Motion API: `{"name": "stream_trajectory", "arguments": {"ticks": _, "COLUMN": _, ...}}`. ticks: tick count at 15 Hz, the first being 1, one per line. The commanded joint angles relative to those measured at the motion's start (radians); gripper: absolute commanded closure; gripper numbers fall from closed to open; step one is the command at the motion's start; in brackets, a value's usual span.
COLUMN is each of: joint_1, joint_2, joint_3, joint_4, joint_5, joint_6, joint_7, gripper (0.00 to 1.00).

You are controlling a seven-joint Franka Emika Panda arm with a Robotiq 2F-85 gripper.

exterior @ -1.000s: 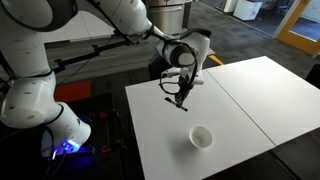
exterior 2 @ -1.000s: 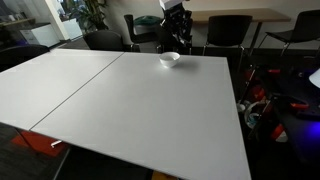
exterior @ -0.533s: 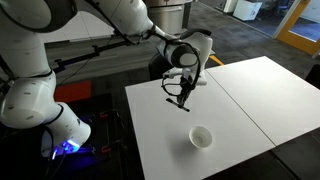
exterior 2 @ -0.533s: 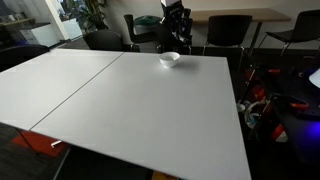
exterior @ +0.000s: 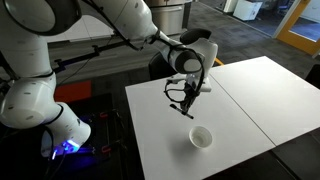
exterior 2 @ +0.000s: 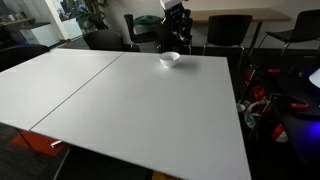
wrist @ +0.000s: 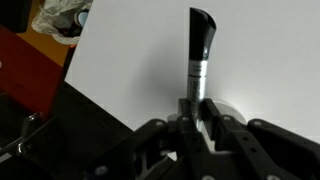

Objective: Pick the pen on the table and put it in the bowl

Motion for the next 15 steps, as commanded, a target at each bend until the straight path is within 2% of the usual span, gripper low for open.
{"name": "stream_trajectory", "arguments": {"ticks": 1, "joint_1": -0.016, "joint_2": 0.077, "joint_3": -0.03, "joint_4": 0.088, "joint_5": -0.001, "joint_6": 0.029, "joint_7": 0.038, "gripper": 0.95}}
{"name": "stream_trajectory", "arguments": {"ticks": 7, "joint_1": -0.029, "joint_2": 0.183, "joint_3": -0.06, "joint_4": 0.196, "joint_5": 0.026, "joint_6": 0.135, "joint_7": 0.121, "gripper": 0.95}}
{"name": "stream_trajectory", "arguments": {"ticks": 12, "joint_1": -0.038, "joint_2": 0.244, "joint_3": -0.065, "joint_4": 0.202, "joint_5": 0.062, "joint_6": 0.246, "joint_7": 0.17, "gripper": 0.95}}
{"name": "stream_trajectory", "arguments": {"ticks": 15, "joint_1": -0.043, "joint_2": 0.276, "joint_3": -0.07, "joint_4": 0.203, "joint_5": 0.093, "joint_6": 0.266, "joint_7": 0.179, "gripper": 0.95}}
